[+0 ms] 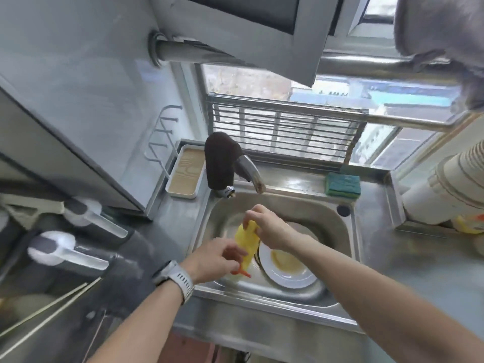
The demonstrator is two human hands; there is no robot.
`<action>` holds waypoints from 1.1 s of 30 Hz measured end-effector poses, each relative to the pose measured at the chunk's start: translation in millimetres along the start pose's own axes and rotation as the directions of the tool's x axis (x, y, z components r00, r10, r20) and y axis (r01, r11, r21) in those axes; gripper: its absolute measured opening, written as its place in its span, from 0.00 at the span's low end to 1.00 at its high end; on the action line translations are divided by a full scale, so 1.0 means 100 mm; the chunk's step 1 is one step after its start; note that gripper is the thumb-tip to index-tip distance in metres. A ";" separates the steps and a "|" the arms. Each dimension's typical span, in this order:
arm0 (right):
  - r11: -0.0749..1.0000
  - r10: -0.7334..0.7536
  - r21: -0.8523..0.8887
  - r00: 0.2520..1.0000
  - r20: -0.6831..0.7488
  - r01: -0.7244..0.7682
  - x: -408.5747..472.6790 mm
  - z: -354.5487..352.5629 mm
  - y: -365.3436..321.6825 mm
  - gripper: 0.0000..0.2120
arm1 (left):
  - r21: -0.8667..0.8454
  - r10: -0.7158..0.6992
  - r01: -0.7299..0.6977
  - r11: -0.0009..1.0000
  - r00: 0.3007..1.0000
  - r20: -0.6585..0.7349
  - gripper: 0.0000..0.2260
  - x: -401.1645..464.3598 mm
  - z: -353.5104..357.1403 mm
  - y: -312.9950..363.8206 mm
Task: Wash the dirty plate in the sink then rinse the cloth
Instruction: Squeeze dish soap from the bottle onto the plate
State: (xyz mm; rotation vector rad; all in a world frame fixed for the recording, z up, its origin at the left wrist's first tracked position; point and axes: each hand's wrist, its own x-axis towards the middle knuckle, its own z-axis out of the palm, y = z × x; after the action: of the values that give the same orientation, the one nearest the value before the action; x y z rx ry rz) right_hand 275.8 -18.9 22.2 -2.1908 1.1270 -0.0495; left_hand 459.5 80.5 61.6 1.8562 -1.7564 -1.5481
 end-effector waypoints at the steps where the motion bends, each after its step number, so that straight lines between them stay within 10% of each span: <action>1: 1.000 0.013 0.011 1.000 0.025 -0.013 0.07 0.06 0.02 0.17 | 0.012 -0.002 0.002 1.000 1.000 0.002 0.14 0.04 0.05 -0.04; 13: 0.932 0.251 0.273 0.968 -0.011 -0.239 0.22 0.26 0.06 0.26 | 0.055 0.034 -0.033 0.998 0.999 -0.005 0.10 0.30 0.15 -0.12; 16: 0.759 0.552 0.511 0.814 -0.179 -0.403 -0.19 0.25 0.00 0.12 | 0.029 0.040 -0.039 0.999 0.999 -0.008 0.10 0.32 0.15 -0.10; 19: 0.418 0.763 0.775 0.646 -0.017 -0.473 -0.72 0.46 -0.11 0.17 | 0.029 0.054 -0.054 0.998 0.999 0.006 0.10 0.36 0.19 -0.03; 25: -0.097 0.708 0.965 0.665 0.239 -0.243 -0.97 0.79 -0.42 0.08 | 0.013 0.064 -0.065 0.998 0.997 0.038 0.12 0.46 0.27 0.04; 33: -0.171 0.773 0.985 0.618 0.144 -0.016 -0.92 0.84 -0.49 0.04 | -0.041 0.071 -0.069 0.997 0.996 0.053 0.13 0.52 0.29 0.01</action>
State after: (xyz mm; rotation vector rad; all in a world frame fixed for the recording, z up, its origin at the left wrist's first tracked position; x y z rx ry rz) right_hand 279.8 114.1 8.2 -0.2455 1.3916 -0.9651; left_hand 425.6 52.9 20.5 1.7308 -1.7808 -1.6099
